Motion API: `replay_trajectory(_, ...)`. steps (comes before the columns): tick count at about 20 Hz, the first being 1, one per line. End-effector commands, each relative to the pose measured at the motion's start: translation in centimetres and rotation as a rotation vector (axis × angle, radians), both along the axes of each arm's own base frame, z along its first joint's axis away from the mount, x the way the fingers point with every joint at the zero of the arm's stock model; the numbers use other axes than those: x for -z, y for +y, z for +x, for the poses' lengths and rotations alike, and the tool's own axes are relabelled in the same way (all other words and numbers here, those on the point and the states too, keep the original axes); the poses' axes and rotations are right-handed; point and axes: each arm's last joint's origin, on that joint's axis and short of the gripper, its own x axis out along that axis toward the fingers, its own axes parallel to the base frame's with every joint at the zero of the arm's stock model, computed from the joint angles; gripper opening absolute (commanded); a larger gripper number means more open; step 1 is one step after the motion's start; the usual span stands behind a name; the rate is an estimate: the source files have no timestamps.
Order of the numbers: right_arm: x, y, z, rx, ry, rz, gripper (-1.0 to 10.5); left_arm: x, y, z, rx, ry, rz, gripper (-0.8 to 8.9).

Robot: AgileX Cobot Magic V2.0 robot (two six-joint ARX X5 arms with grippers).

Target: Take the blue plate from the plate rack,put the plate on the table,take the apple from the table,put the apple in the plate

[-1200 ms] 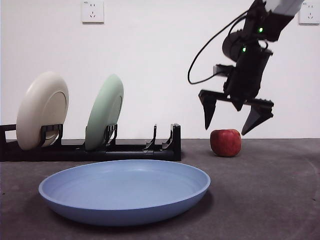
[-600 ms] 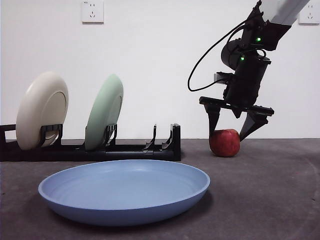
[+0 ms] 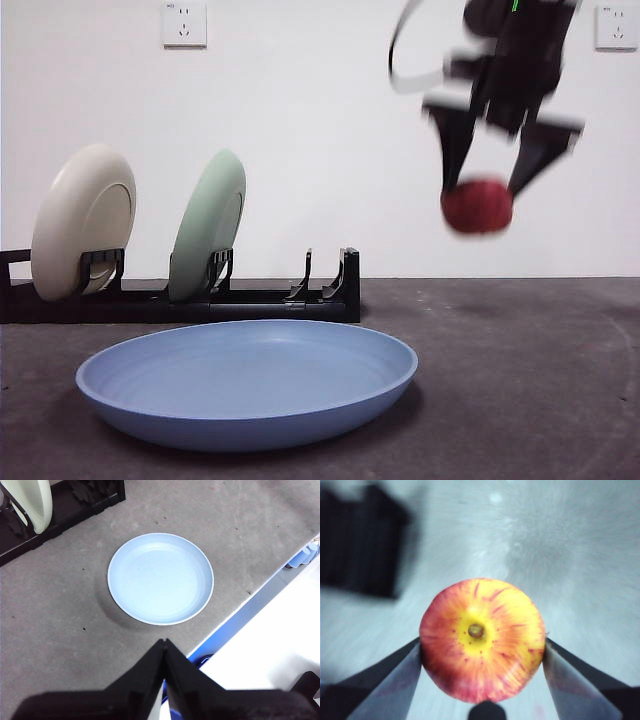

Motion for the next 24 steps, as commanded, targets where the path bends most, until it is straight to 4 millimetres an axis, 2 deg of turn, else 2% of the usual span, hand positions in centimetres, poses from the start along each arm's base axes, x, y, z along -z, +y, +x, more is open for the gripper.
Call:
replay_trajectory(1, -2.5, 1.2, -3.0, -0.104, -0.021, -0.004, 0.0, -0.1, 0.1, 0.0, -0.007, -0.015, -0.002, -0.08)
replay_trajectory(3, -3.9, 2.2, -6.1, -0.179, -0.042, 0.046, 0.0, -0.1, 0.2, 0.0, -0.022, -0.03, 0.004, -0.08)
replay_trajectory(6, -3.4, 4.0, -11.6, -0.268, -0.076, 0.102, 0.0, -0.1, 0.2, 0.0, -0.019, -0.032, 0.006, -0.08)
replay_trajectory(9, -0.8, 6.0, -16.2, -0.343, -0.14, 0.196, 0.0, -0.1, 0.1, 0.0, -0.02, -0.031, 0.006, -0.08)
replay_trajectory(11, 1.7, 7.4, -17.8, -0.398, -0.151, 0.232, 0.0, -0.1, 0.1, 0.0, -0.02, -0.03, 0.006, -0.08)
replay_trajectory(15, 7.2, 9.7, -19.3, -0.421, -0.122, 0.27, 0.0, -0.1, 0.1, 0.0, -0.025, -0.025, 0.0, -0.08)
replay_trajectory(17, 9.2, 10.6, -19.4, -0.411, -0.119, 0.264, 0.0, -0.1, 0.1, 0.0, -0.031, -0.021, -0.004, -0.08)
replay_trajectory(24, 13.3, 12.7, -18.2, -0.422, -0.101, 0.217, 0.0, -0.1, 0.1, 0.0, -0.04, -0.016, -0.012, -0.08)
